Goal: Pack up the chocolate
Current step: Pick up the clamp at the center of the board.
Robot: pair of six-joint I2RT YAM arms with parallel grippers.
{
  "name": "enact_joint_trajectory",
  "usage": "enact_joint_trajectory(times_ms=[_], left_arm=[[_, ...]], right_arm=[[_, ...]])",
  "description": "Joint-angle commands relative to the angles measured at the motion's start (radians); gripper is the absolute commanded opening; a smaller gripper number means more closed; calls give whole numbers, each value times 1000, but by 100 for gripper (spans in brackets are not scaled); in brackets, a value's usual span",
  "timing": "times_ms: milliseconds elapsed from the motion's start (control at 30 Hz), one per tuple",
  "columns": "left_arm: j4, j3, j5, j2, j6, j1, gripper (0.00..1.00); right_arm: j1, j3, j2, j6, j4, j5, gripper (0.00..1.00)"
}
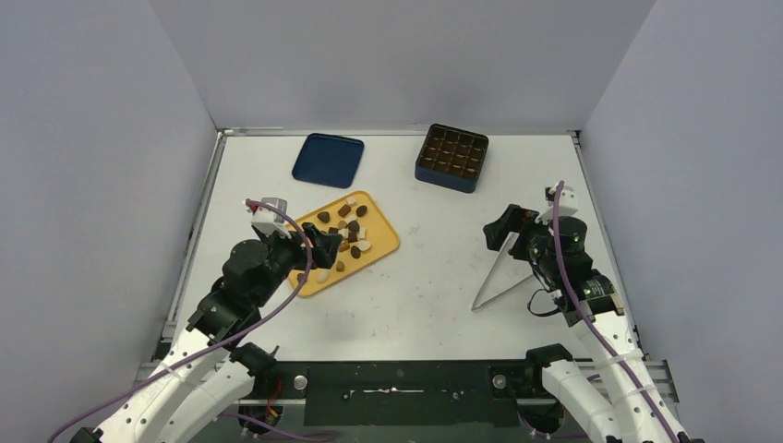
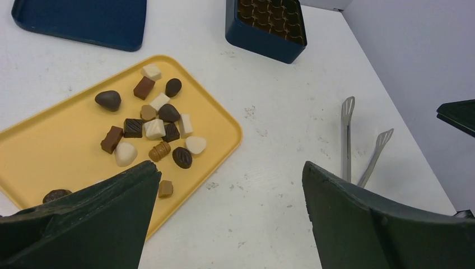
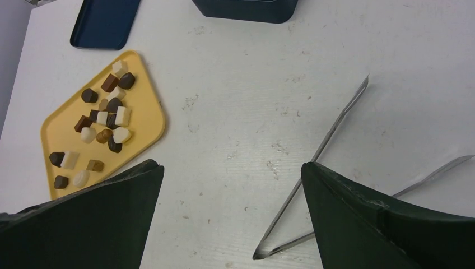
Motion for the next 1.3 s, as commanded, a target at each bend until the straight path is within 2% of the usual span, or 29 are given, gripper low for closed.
enact_joint_trajectory(times_ms=[0,200,400,567,633,833,1033,1167,1267], left_arm=[[37,19,-6,5,9,2,97],[-34,86,-27,92,3,2,97],[-44,166,54,248,-44,0,97],[55,220,191,424,-92,-28,84],[94,241,181,491,-85,-80,80],[189,330,22,704,-6,-291,78],[452,363,-51,897,27,-449,72],[470,483,-49,1072,54,-517,71],[448,541,-28,1141,25,-517,69]], right_arm=[[0,19,-23,9,3,34,100],[-1,51,-51,4,-24,31,100],[0,68,-71,28,-58,56,100],[-1,75,-87,126,-124,156,100],[0,72,-90,180,-170,207,100],[0,71,-46,326,-309,320,100],[-1,60,-40,421,-374,380,100],[0,50,-59,478,-400,431,100],[0,22,-62,526,-400,426,100]])
